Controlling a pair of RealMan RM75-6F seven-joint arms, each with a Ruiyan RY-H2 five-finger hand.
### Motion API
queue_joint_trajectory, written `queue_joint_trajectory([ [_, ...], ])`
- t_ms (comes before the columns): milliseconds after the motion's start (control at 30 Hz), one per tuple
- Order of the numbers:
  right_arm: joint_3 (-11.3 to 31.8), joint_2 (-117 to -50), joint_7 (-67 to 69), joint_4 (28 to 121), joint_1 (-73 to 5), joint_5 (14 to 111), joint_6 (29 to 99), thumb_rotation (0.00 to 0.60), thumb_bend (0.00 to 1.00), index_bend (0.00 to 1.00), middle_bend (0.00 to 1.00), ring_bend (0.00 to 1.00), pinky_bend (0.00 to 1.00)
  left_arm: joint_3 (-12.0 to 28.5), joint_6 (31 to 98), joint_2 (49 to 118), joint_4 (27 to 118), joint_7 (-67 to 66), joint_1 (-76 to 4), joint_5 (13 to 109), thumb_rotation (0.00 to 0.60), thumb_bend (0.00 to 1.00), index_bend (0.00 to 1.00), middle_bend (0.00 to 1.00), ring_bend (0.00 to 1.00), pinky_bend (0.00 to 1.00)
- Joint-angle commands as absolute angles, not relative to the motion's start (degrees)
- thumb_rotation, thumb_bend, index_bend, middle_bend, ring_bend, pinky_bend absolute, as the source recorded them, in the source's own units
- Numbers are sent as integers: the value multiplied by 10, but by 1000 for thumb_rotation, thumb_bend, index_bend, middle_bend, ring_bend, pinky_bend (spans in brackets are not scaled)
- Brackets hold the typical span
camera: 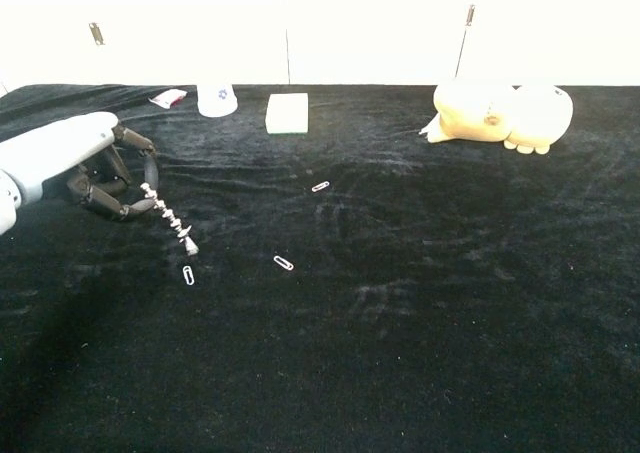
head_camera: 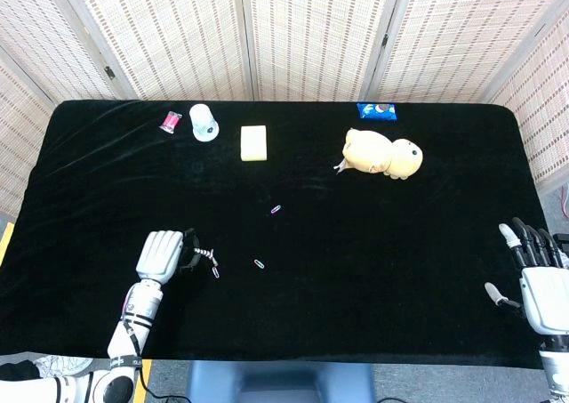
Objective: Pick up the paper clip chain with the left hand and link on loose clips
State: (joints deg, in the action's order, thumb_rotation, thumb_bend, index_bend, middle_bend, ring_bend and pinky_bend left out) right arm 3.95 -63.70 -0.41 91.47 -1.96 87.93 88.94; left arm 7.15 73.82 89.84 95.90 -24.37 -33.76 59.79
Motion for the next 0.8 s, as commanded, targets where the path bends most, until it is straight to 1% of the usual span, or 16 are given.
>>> queue_joint_trajectory([
  [33,37,-637,-1,912,-18,885,893,600,232,0,0,0,0,66,746,903,962,-248,-329,604,600,650,763,1000,1000,1000],
  [500,29,-641,-11,912,-14,904,904,600,233,0,0,0,0,50,756,914,965,-255,-300,629,600,651,763,1000,1000,1000],
  [800,25,-642,-12,912,-9,915,915,600,233,0,0,0,0,49,748,928,956,-260,-291,638,600,651,763,1000,1000,1000],
])
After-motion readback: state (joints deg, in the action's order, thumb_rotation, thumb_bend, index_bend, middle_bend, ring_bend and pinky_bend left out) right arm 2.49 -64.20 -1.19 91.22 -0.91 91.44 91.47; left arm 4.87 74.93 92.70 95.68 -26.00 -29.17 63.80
